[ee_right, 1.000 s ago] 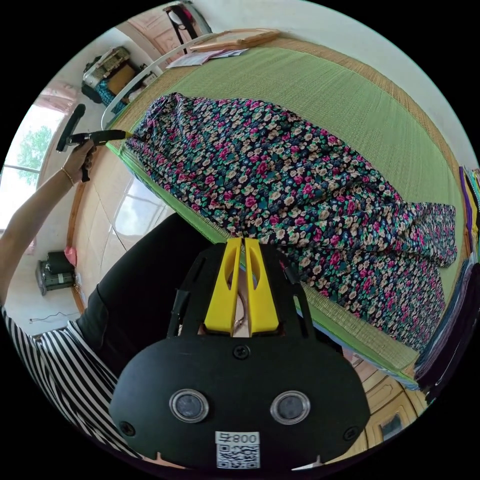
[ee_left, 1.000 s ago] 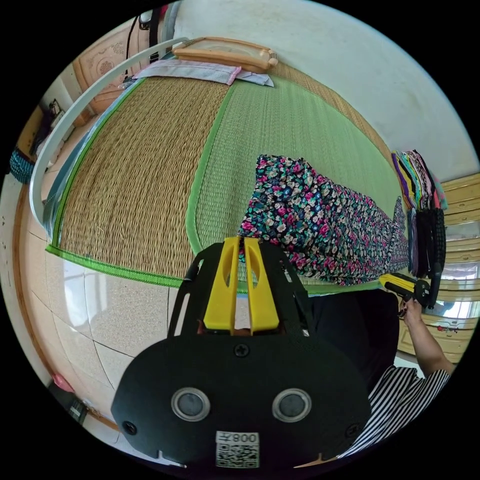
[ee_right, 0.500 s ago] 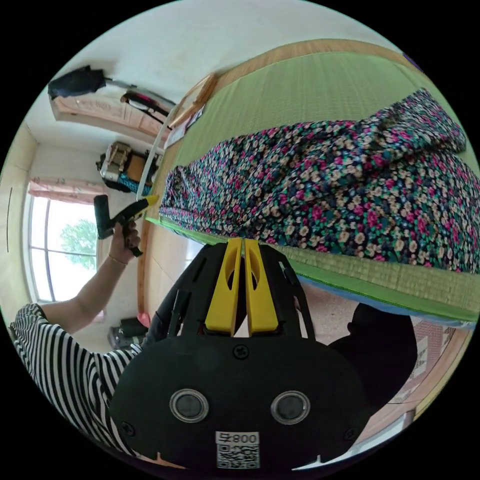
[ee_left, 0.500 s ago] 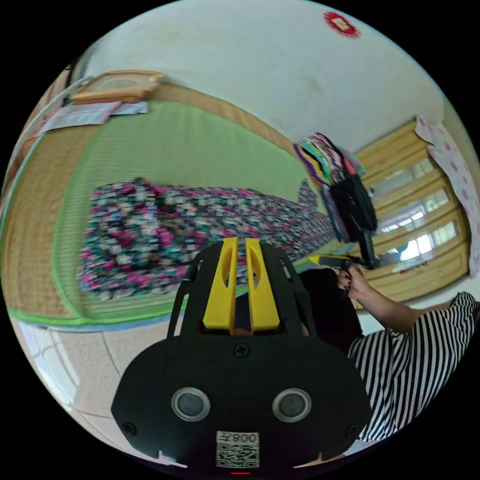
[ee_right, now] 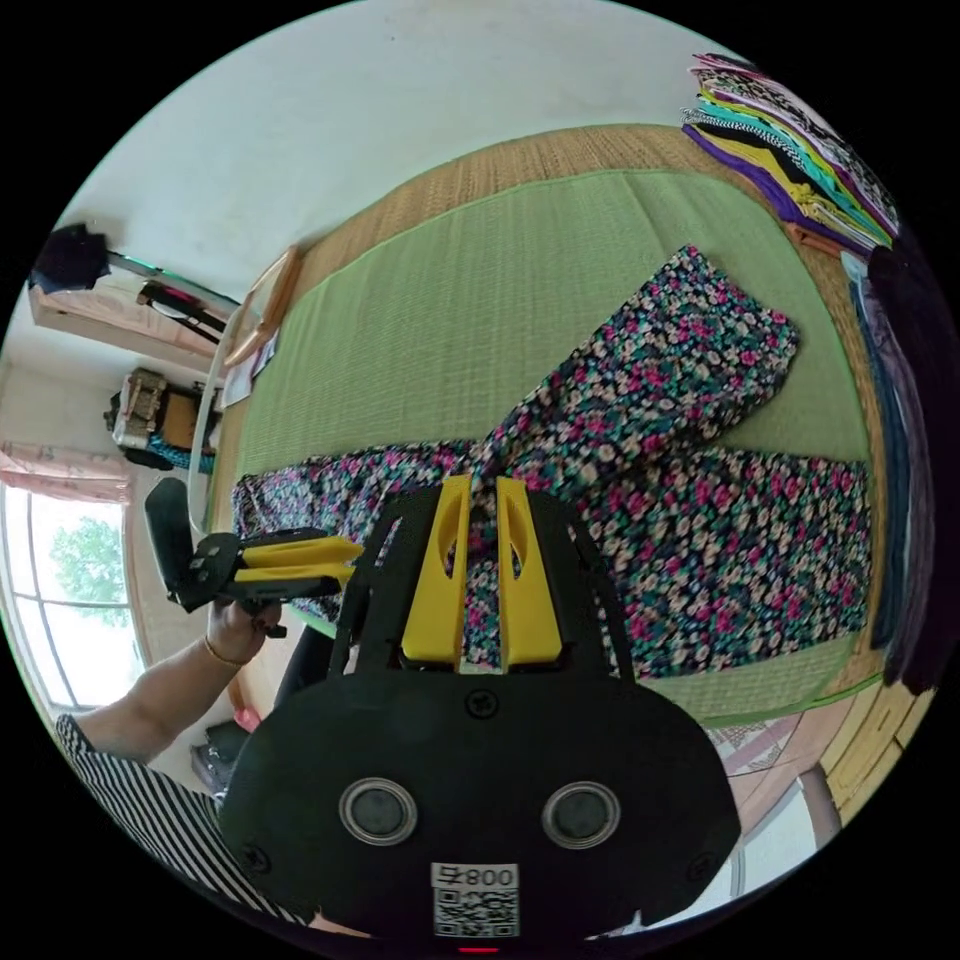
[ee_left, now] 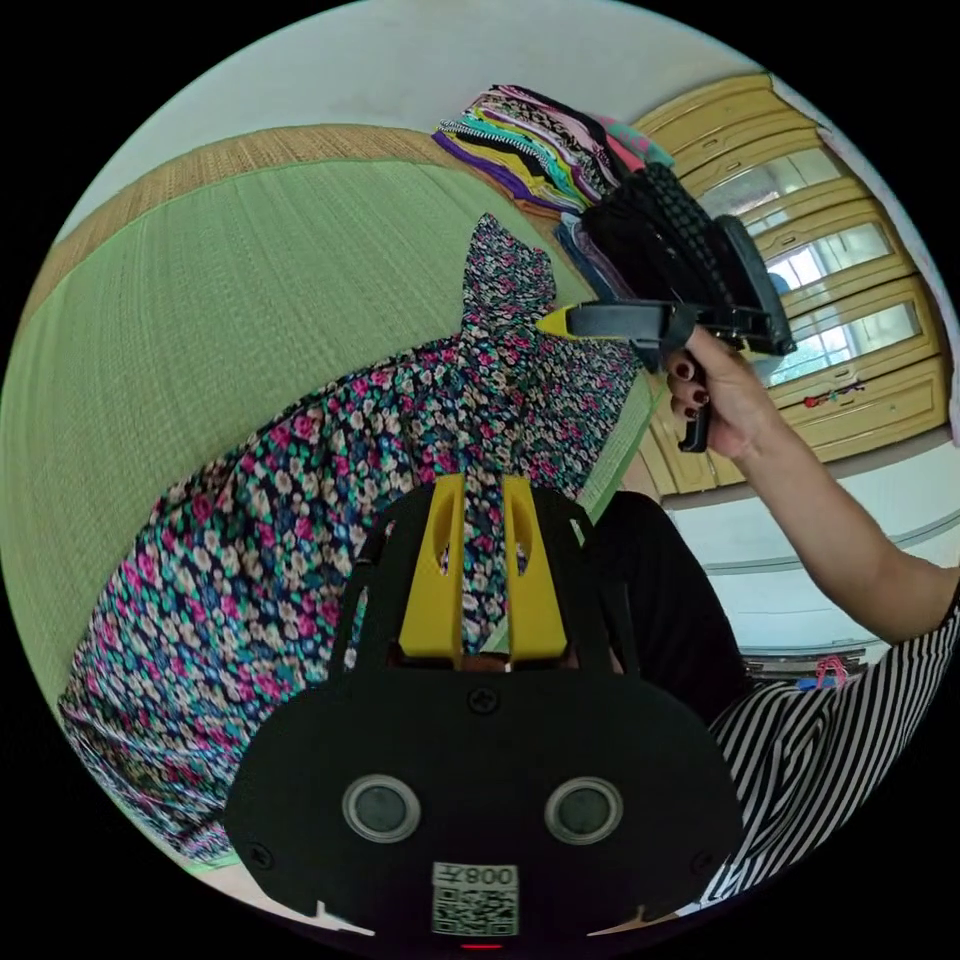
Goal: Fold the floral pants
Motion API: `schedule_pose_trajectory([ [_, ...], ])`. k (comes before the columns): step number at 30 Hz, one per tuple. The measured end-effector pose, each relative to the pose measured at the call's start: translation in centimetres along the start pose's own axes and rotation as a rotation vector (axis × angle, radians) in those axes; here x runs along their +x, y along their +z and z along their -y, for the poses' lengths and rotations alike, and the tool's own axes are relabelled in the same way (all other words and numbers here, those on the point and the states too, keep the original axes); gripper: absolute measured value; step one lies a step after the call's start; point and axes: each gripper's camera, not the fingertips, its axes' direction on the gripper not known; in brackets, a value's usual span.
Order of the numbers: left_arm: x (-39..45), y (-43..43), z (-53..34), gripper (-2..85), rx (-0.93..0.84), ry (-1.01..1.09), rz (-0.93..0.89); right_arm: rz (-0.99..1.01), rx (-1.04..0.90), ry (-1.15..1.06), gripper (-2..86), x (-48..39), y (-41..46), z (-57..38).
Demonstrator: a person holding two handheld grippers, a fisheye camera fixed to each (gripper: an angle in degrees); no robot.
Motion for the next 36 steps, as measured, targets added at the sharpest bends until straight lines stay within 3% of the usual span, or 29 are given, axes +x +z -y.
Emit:
schedule_pose_trajectory([
  [11,0.8,7.2,5.8,6.8,-0.083,0.001,0.044,-0.160,-0.133,0.016,6.2,3.0,9.5,10.3],
  [20,2.0,10.9,8.8,5.8,-0.088,0.032,0.061,-0.242,-0.204,0.027,6.1,3.4,16.0,12.5],
  [28,3.3,13.8,11.1,1.6,-0.091,0.025,0.098,-0.282,-0.213,0.009,2.0,4.5,17.9,11.6],
  [36,5.2,14.7,12.3,0.8,-0.018,0.026,0.087,-0.179,-0.158,-0.005,0.3,7.8,15.2,9.1],
])
